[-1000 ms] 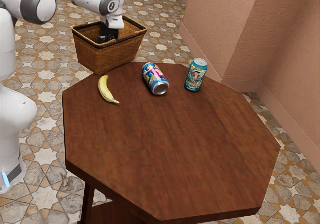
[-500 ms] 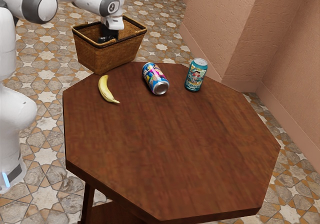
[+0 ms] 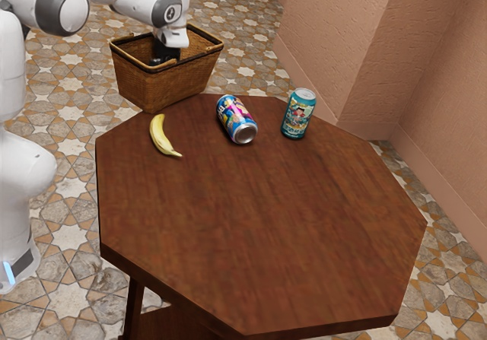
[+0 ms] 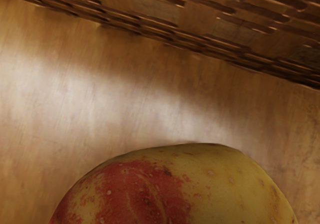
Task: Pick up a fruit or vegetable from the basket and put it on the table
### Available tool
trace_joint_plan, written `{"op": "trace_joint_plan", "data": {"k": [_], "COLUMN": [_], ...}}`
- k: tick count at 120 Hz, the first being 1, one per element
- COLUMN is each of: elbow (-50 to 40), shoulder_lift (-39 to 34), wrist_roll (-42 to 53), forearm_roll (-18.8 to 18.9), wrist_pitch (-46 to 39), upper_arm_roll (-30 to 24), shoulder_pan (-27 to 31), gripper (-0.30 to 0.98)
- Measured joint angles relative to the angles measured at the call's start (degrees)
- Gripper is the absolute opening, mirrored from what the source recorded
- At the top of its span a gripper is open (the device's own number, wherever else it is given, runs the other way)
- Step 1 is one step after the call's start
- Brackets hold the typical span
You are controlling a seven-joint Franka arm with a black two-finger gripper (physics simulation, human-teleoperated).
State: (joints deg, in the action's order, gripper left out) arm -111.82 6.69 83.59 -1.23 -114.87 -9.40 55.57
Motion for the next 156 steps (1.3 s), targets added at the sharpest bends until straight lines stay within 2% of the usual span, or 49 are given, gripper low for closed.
{"op": "trace_joint_plan", "data": {"k": [25,42,54,82,137,156], "elbow": [0.1,0.1,0.1,0.1,1.0,3.3], "shoulder_lift": [0.2,0.4,0.5,0.0,-6.7,-8.4], "wrist_roll": [-0.1,-0.3,-0.4,-0.6,-1.3,-1.5], "forearm_roll": [0.0,-0.2,-0.3,-0.3,-0.5,-0.7], "wrist_pitch": [-0.1,-0.3,-0.6,-1.0,1.8,3.9], "upper_arm_roll": [0.0,0.0,-0.1,-0.1,-1.0,0.9], "shoulder_pan": [0.0,0.1,0.1,0.1,1.1,-0.8], "gripper": [0.66,0.47,0.42,0.39,0.36,0.36]}}
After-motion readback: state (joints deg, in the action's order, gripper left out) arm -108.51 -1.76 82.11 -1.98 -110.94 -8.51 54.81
